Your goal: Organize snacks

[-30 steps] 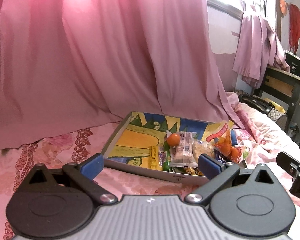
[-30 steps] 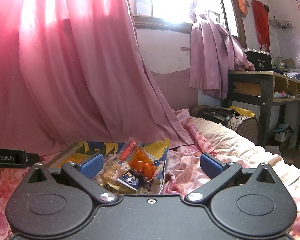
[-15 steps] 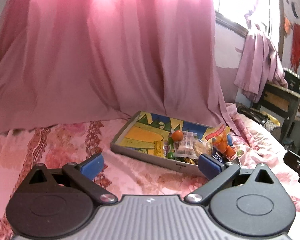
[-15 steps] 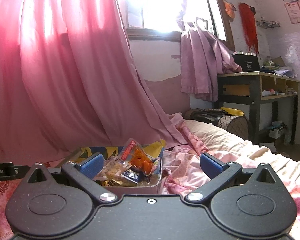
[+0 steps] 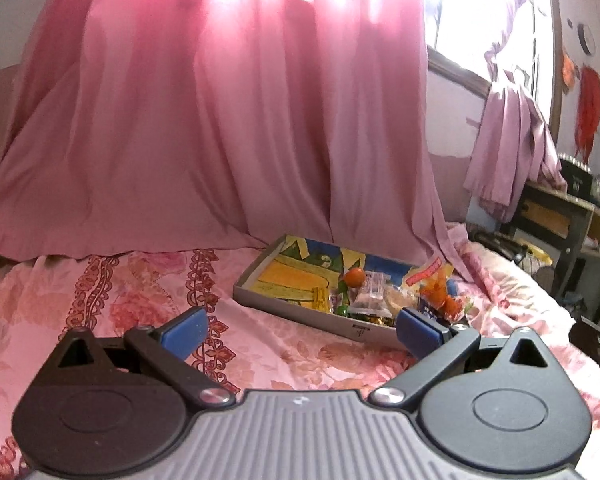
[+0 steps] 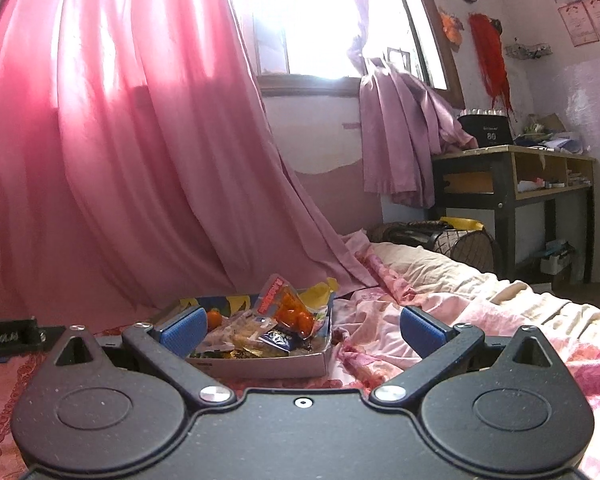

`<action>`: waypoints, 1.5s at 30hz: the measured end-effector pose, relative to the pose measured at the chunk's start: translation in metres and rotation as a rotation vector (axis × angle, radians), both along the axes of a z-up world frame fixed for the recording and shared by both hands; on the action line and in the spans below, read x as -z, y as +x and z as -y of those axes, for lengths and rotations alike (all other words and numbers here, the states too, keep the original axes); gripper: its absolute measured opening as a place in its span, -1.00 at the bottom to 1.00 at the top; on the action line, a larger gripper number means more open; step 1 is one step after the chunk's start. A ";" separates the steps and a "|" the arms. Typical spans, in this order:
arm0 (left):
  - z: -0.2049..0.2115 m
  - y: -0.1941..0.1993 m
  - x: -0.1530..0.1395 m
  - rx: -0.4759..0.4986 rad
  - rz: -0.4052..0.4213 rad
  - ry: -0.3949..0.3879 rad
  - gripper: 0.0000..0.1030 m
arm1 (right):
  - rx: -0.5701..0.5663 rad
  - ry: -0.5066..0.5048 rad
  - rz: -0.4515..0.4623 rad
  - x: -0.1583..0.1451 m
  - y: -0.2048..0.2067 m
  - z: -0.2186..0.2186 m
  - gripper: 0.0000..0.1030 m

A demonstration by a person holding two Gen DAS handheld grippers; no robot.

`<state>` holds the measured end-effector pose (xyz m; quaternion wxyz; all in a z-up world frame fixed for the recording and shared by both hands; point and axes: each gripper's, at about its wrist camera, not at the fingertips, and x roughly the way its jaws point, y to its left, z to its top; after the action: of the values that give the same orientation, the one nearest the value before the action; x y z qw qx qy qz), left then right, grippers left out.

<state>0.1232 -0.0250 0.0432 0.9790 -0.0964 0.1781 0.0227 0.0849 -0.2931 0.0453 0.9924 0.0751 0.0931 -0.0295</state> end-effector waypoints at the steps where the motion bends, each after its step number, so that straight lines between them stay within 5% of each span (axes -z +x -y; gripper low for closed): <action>1: 0.000 -0.002 0.001 -0.002 0.008 -0.007 0.99 | 0.003 -0.003 0.002 0.001 -0.004 0.000 0.99; 9: -0.004 -0.015 -0.001 -0.031 0.034 -0.034 0.99 | 0.024 -0.001 0.003 0.001 -0.031 -0.003 0.99; 20: -0.015 -0.052 0.000 -0.043 -0.048 -0.049 0.99 | 0.022 0.011 0.025 -0.007 -0.080 -0.023 0.99; 45: -0.031 -0.126 -0.042 -0.091 0.079 0.015 0.99 | 0.113 0.061 -0.024 -0.048 -0.142 -0.049 0.99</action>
<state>-0.0028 0.0060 0.0850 0.9839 -0.0981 0.1345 0.0647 -0.0568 -0.2445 0.0931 0.9852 0.1100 0.1014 -0.0834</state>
